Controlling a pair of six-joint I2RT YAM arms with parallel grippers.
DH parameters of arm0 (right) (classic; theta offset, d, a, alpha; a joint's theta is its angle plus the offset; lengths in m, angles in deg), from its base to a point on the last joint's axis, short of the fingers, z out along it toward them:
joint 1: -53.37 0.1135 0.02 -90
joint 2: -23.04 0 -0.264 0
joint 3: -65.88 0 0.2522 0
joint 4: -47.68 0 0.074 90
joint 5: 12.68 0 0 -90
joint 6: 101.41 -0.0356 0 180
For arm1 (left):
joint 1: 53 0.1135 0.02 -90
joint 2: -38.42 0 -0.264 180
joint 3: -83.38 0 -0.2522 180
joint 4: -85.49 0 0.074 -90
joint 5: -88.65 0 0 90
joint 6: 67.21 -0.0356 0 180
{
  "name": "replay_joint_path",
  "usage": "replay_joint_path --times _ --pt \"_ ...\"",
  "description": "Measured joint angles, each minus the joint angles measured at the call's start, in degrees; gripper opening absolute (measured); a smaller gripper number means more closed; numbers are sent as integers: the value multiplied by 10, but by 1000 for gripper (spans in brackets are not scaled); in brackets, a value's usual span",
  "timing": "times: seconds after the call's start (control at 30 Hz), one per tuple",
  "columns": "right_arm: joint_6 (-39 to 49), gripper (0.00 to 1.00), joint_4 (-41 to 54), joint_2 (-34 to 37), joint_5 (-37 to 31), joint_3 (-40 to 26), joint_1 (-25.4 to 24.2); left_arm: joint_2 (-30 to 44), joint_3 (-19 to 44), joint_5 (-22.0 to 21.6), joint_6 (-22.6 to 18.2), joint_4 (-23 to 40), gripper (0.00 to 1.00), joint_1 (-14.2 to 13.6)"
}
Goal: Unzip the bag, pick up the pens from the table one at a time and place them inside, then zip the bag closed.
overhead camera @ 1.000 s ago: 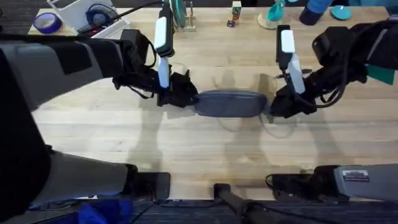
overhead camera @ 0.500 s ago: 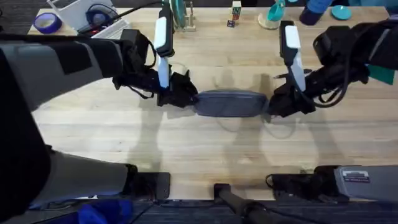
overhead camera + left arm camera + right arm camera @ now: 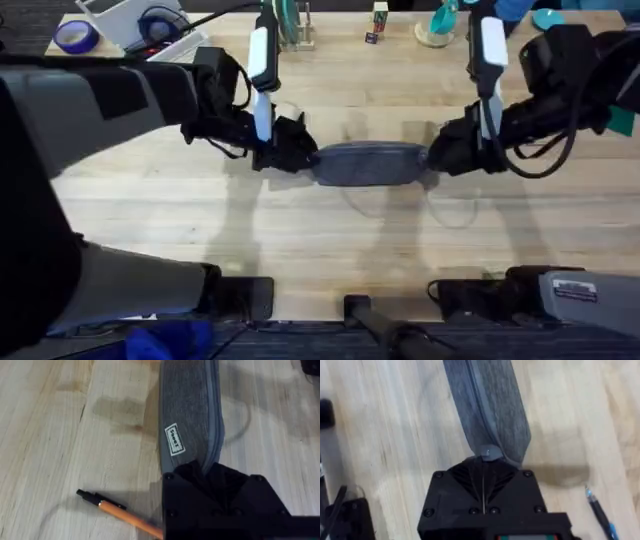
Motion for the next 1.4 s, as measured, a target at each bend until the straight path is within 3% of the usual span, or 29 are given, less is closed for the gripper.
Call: replay_joint_path --times 1.07,1.4 --pt "0 30 -67 0 174 0 1 0 0 0 0 2 42 0" --pt "0 30 -118 0 190 0 56 0 0 0 0 2 42 0"
